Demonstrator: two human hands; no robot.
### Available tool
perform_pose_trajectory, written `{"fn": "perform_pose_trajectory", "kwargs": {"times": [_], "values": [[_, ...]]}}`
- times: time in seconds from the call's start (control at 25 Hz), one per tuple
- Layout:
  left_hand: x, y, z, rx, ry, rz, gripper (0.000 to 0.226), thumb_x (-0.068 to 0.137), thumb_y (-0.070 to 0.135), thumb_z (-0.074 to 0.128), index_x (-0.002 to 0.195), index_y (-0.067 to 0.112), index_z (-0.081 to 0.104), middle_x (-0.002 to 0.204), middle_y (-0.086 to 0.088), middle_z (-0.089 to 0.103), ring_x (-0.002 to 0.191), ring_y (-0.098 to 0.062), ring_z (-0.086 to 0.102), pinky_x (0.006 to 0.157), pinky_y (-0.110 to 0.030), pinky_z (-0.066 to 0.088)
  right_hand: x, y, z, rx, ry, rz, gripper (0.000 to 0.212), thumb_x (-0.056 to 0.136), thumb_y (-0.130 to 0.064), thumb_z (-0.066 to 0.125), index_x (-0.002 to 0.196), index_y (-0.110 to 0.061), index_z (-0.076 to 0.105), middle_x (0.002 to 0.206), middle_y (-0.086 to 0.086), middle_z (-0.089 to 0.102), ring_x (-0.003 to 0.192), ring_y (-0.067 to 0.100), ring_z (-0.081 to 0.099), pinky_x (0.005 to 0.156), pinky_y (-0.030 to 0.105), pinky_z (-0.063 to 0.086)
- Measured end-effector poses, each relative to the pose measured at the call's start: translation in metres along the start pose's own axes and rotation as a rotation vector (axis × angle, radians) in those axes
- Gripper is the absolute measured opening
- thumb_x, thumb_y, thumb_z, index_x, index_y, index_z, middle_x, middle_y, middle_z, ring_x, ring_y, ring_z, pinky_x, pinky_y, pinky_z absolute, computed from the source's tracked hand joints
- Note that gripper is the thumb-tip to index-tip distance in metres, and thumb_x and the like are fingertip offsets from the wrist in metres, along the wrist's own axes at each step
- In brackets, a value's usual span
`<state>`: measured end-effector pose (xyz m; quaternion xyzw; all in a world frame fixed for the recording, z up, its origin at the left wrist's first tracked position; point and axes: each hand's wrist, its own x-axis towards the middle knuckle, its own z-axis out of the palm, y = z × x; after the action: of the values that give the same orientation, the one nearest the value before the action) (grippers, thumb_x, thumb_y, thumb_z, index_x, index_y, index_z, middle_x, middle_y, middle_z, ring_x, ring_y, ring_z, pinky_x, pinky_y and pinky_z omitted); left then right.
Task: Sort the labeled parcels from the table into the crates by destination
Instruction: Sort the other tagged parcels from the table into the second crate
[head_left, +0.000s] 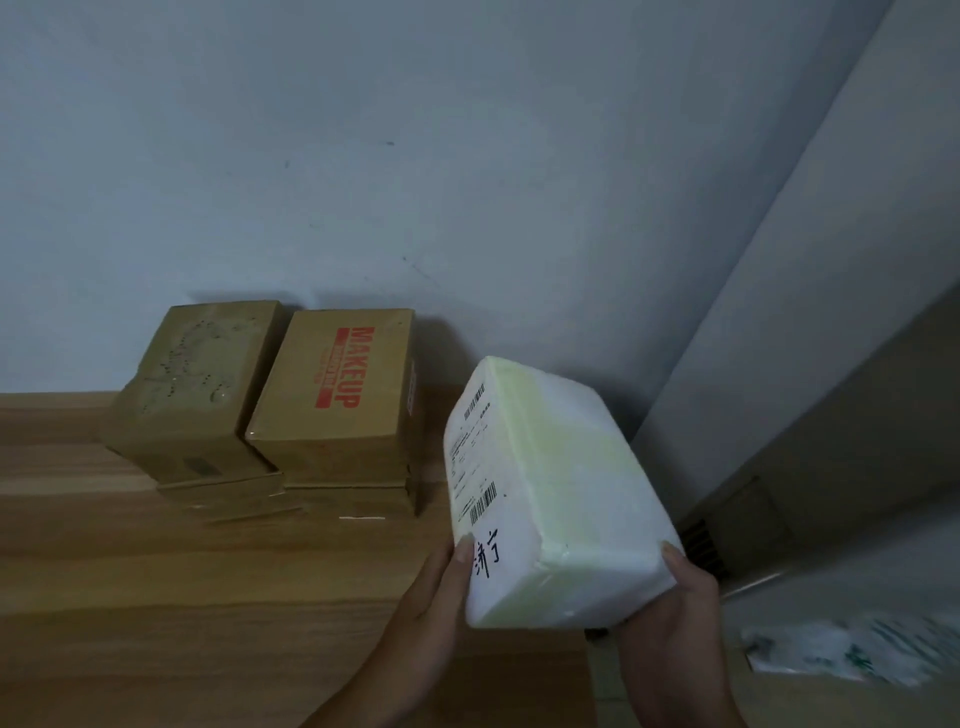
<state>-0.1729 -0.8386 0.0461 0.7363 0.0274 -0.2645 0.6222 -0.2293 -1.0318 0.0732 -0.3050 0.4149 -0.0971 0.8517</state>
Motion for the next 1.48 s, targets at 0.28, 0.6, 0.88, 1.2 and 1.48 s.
{"fn": "perform_pose_trajectory", "kwargs": {"times": [0.28,0.6,0.88,1.2,1.48], "values": [[-0.035,0.012,0.016,-0.026,-0.045,0.185,0.055,0.084,0.066,0.065,0.134,0.049,0.050,0.125,0.015,0.068,0.109,-0.009,0.069,0.082,-0.026,0.060,0.024,-0.012,-0.039,-0.447,-0.204,-0.060,0.051,0.096,-0.008,0.042,0.142,-0.023,0.058,0.136,0.002,0.065,0.113,0.021,0.066,0.084,0.043,0.054],[-0.088,-0.018,0.012,0.189,0.229,0.303,0.055,0.088,0.065,0.062,0.139,0.054,0.044,0.130,0.024,0.059,0.115,-0.001,0.063,0.084,-0.021,0.057,0.022,0.008,-0.054,-0.742,-0.754,0.126,0.102,0.057,-0.059,0.092,0.145,-0.035,0.047,0.137,-0.004,0.066,0.126,0.022,0.063,0.110,0.055,0.045],[-0.171,-0.046,-0.065,0.527,0.654,0.332,0.043,0.101,0.061,0.031,0.132,0.044,0.056,0.134,0.024,0.053,0.123,0.002,0.053,0.093,-0.019,0.046,-0.019,0.082,-0.011,-0.831,-0.868,0.202,0.090,0.052,-0.064,0.089,0.133,-0.041,0.059,0.128,-0.004,0.072,0.115,0.021,0.070,0.097,0.051,0.055],[-0.279,-0.117,-0.160,0.492,0.941,0.135,0.045,0.096,0.064,0.039,0.133,0.043,0.055,0.132,0.030,0.051,0.122,0.005,0.050,0.095,-0.024,0.045,-0.099,0.205,0.059,-1.019,-1.149,0.371,0.063,0.072,-0.056,0.078,0.131,-0.040,0.062,0.127,-0.003,0.072,0.114,0.020,0.071,0.091,0.046,0.059],[-0.332,-0.164,-0.230,-0.164,0.938,0.121,0.047,0.086,0.072,0.050,0.130,0.055,0.054,0.128,0.025,0.061,0.116,0.002,0.061,0.087,-0.026,0.055,-0.165,0.321,0.110,-1.147,-1.186,0.423,0.077,0.067,-0.055,0.086,0.135,-0.026,0.062,0.128,0.005,0.072,0.114,0.026,0.071,0.099,0.051,0.054]]}}
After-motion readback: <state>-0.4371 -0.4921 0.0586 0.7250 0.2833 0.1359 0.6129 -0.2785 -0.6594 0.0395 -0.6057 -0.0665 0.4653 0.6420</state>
